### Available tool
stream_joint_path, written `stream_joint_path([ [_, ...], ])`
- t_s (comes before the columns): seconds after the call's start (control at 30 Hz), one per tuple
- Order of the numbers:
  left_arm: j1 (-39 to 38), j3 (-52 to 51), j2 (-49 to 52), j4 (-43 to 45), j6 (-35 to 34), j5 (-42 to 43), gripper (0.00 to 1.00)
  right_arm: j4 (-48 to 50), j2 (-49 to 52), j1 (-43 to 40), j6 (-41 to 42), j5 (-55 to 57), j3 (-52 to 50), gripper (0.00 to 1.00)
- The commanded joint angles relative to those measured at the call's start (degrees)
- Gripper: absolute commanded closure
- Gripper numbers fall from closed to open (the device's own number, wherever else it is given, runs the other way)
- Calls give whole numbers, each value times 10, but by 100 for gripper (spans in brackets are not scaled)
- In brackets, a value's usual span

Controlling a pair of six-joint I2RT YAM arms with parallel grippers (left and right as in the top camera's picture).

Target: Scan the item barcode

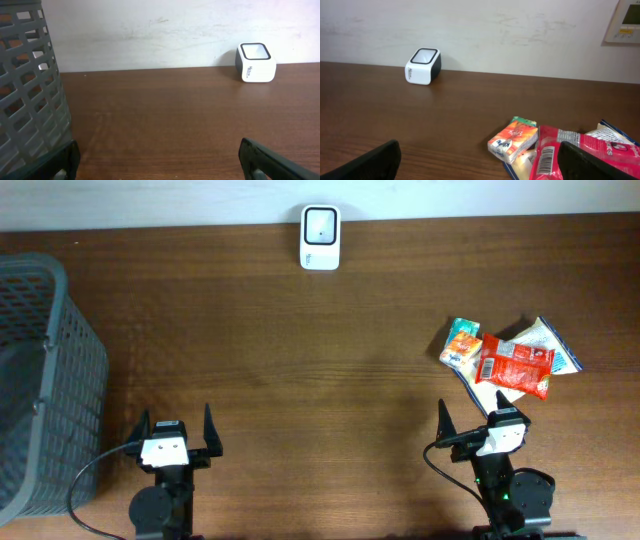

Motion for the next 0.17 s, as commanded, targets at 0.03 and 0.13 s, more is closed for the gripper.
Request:
stream_joint_path([
  [0.03, -2, -2, -4, -2, 9, 5, 1, -2, -4, -3, 6, 1, -4, 1],
  [0.13, -2, -2, -4, -2, 9, 5, 1, -2, -4, -3, 6, 1, -4, 1],
])
